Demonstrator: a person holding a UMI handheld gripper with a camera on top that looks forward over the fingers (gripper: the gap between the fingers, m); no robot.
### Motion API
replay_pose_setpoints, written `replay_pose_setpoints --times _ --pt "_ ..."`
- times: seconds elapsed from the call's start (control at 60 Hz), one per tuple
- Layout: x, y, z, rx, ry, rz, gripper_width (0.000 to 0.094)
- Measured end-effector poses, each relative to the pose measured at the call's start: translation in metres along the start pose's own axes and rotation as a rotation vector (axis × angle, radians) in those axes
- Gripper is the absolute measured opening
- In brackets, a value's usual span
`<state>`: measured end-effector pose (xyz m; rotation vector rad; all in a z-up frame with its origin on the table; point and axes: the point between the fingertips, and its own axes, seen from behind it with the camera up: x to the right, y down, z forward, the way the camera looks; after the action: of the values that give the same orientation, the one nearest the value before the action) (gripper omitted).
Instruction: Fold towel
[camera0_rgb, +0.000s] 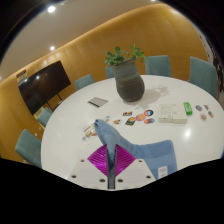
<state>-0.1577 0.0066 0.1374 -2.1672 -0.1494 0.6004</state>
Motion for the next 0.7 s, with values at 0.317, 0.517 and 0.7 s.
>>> replay_pose_setpoints --times 0.317,0.517,0.7 --pt "0.184 0.042 0.006 -0.116 0.303 -0.055 0.0412" --pt "0.210 0.031 -0.058 -0.074 0.430 -0.110 0.0856" --pt "0.142 0.024 -0.139 -0.023 0.439 -0.151 0.0855"
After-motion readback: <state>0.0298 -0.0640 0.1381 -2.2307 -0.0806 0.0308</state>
